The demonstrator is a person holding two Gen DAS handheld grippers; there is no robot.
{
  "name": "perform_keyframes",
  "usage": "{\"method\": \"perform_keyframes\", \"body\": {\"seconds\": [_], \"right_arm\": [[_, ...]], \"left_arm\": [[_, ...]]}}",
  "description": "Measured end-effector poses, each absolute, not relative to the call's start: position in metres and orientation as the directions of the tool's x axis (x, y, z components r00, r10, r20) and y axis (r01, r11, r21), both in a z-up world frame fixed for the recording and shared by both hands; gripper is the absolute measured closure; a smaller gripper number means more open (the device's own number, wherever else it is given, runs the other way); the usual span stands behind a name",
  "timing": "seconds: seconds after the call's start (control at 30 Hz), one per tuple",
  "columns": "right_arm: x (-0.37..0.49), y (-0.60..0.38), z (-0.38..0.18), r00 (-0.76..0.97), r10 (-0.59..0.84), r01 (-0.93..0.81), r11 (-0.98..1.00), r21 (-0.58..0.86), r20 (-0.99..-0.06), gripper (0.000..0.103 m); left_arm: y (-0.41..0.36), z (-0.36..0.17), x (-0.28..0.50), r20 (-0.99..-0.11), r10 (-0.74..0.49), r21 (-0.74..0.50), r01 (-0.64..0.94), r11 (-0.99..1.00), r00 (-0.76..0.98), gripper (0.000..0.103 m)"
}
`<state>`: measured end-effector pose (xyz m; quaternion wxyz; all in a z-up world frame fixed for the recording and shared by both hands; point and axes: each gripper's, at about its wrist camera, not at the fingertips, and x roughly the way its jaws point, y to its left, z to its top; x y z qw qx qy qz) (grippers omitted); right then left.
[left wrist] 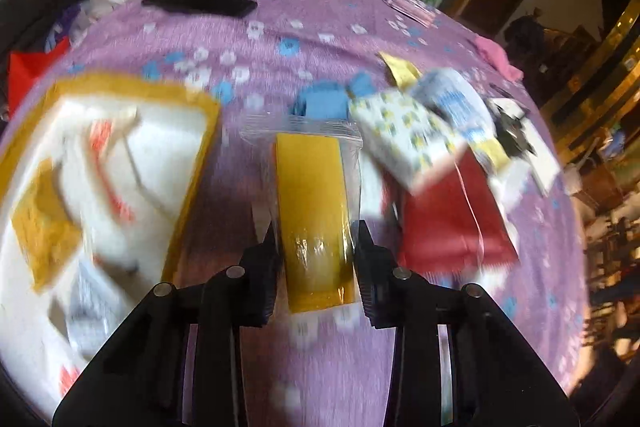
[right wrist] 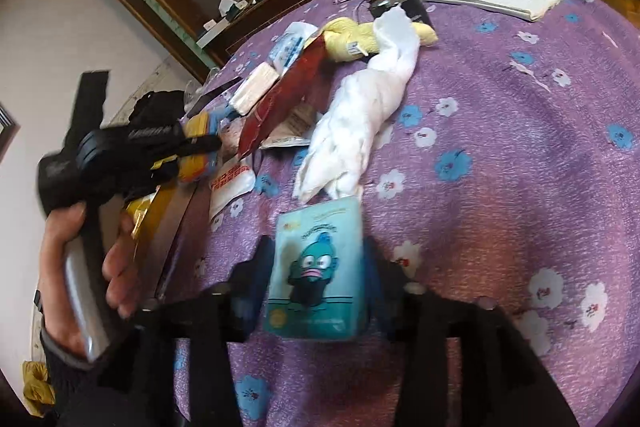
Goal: Organize soft objects
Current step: 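Carry sponge and teal packet into the yellow-edged box and open both grippers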
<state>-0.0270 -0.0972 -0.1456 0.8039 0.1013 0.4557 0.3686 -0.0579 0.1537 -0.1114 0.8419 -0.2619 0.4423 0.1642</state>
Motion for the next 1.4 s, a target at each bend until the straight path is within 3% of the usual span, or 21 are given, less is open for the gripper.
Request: {"method": "perform_keyframes", "body": {"seconds": [0.13, 0.23, 0.3, 0.47, 0.7, 0.9, 1.17, 1.4], "right_arm": [[-0.043, -0.078, -0.143, 0.378, 0.581, -0.552, 0.767, 0.328, -0.721, 0.055], [-0.054, -0.073, -0.141, 0.443, 0.527, -0.554, 0.797, 0.240, -0.726, 0.068], [-0.051, -0.080, -0.139, 0.454, 0.540, -0.544, 0.798, 0.260, -0.709, 0.080], [-0.046, -0.095, -0.138, 0.441, 0.597, -0.523, 0.777, 0.349, -0.670, 0.090], [-0.055, -0.109, -0.113, 0.489, 0.665, -0.518, 0.742, 0.426, -0.565, 0.091], [-0.058, -0.090, -0.097, 0.424, 0.757, -0.587, 0.648, 0.485, -0.497, 0.091], [-0.063, -0.019, -0.084, 0.274, 0.832, -0.702, 0.516, 0.490, -0.483, 0.091], [-0.069, 0.033, -0.078, 0.204, 0.847, -0.760, 0.454, 0.466, -0.492, 0.091]], "left_arm": [[0.135, -0.112, -0.094, -0.791, -0.055, -0.398, -0.443, 0.803, 0.610, 0.070], [0.121, -0.106, -0.116, -0.760, -0.058, -0.412, -0.412, 0.813, 0.647, 0.070], [0.119, -0.105, -0.127, -0.744, -0.065, -0.434, -0.406, 0.804, 0.665, 0.070], [0.116, -0.108, -0.137, -0.741, -0.060, -0.433, -0.408, 0.804, 0.669, 0.070], [0.110, -0.098, -0.151, -0.721, -0.020, -0.405, -0.398, 0.823, 0.693, 0.070], [0.110, -0.073, -0.171, -0.701, 0.156, -0.265, -0.457, 0.849, 0.696, 0.070], [0.142, -0.060, -0.200, -0.675, 0.338, -0.163, -0.579, 0.799, 0.656, 0.070], [0.175, -0.070, -0.218, -0.691, 0.369, -0.183, -0.644, 0.743, 0.622, 0.070]]}}
